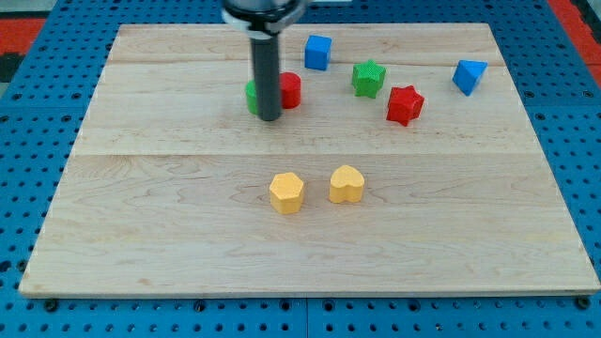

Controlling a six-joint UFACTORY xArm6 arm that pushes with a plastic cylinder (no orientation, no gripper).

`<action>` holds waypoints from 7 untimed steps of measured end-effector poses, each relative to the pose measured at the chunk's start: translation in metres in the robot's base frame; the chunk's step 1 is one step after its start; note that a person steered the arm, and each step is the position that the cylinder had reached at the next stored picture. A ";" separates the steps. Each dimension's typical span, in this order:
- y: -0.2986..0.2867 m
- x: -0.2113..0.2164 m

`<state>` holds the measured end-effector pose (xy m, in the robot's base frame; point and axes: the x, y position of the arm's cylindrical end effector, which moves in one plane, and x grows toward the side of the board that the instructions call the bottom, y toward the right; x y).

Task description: Move the green circle diagonal top left to the red circle

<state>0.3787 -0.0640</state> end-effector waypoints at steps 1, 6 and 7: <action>-0.028 -0.012; -0.019 -0.033; -0.026 -0.048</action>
